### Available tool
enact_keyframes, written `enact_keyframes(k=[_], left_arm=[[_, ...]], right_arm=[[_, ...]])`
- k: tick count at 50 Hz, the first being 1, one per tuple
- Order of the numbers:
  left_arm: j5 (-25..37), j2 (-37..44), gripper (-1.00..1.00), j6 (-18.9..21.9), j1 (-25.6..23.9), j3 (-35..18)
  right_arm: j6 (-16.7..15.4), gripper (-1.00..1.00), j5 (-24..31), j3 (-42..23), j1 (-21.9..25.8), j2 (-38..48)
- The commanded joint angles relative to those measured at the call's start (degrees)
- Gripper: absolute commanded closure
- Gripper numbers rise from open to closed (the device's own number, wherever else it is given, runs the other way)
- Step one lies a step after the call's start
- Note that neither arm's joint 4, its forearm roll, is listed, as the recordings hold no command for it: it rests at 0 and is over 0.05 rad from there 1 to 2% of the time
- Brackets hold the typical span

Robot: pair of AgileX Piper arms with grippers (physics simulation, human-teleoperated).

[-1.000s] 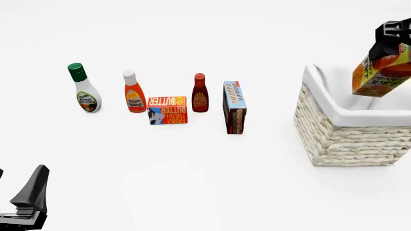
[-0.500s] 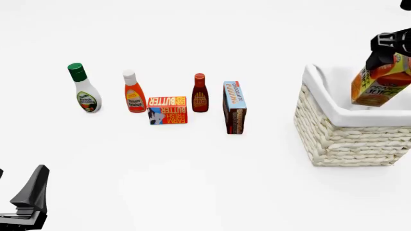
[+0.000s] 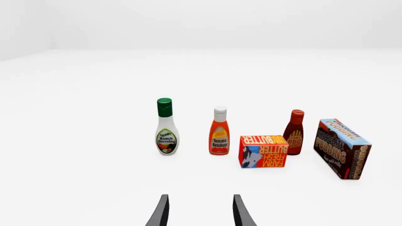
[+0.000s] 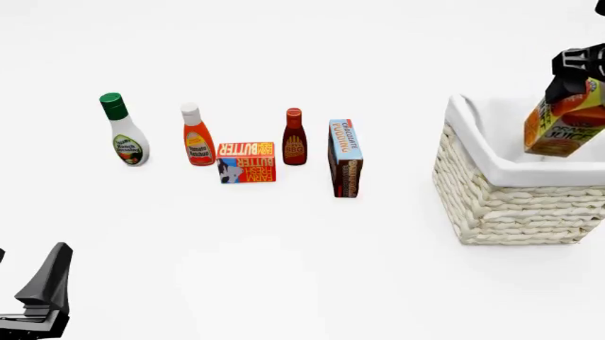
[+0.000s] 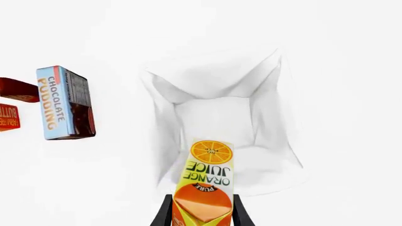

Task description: Pick the orange juice and place it in the basket.

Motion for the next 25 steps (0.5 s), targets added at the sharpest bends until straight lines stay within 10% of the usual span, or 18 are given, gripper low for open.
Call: enact_keyframes(k=[1,25], left_arm=[[-0.02,-0.04,-1.00,0.00,-0.01,0.05],[-0.03,-0.04,-1.00,0.02,-0.01,0.05]], right_arm=[[1.85,1.00,0.00,-0.73,0.16,0.79],[3.51,1.00,0.00,-1.88,-0.09,4.25]])
